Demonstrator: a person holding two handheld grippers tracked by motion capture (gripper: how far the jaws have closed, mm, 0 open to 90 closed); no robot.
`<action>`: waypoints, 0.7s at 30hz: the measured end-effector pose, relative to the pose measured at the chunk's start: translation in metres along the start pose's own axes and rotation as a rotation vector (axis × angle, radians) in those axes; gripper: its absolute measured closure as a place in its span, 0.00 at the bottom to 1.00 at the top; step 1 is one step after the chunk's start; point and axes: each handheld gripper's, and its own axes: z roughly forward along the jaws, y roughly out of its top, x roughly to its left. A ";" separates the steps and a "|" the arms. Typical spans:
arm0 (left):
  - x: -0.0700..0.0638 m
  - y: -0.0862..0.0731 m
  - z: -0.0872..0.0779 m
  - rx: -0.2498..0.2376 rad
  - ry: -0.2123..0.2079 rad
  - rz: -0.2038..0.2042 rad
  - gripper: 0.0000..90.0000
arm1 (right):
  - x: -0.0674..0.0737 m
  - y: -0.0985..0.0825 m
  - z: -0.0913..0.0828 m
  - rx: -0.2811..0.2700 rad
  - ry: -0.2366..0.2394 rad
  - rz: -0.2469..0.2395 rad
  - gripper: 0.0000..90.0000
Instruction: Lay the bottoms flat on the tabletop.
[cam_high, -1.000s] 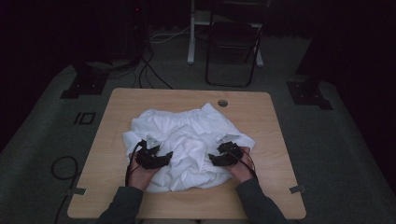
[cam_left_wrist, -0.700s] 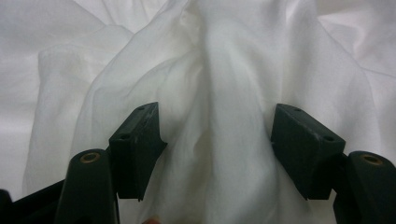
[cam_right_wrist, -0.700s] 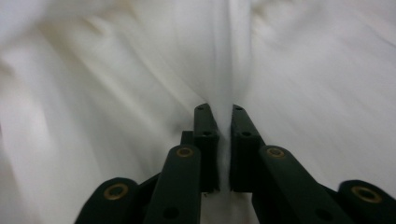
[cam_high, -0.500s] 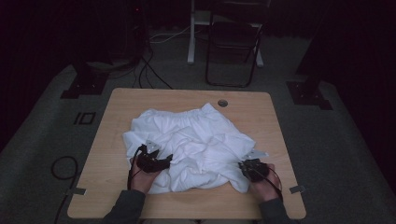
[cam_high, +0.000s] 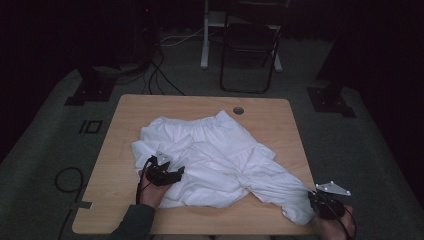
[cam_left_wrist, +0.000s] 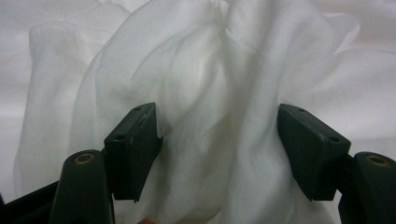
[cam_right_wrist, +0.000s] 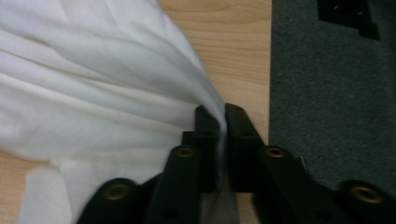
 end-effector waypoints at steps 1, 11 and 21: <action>-0.001 0.001 -0.001 0.001 0.004 0.003 0.35 | -0.001 0.000 0.000 -0.003 0.018 0.003 0.76; -0.001 0.019 -0.013 -0.041 0.006 0.017 0.35 | 0.055 0.055 0.005 -0.177 0.155 -0.161 0.46; 0.003 0.063 -0.006 -0.088 -0.007 0.001 0.36 | 0.097 0.086 0.071 -0.083 0.212 -0.187 0.43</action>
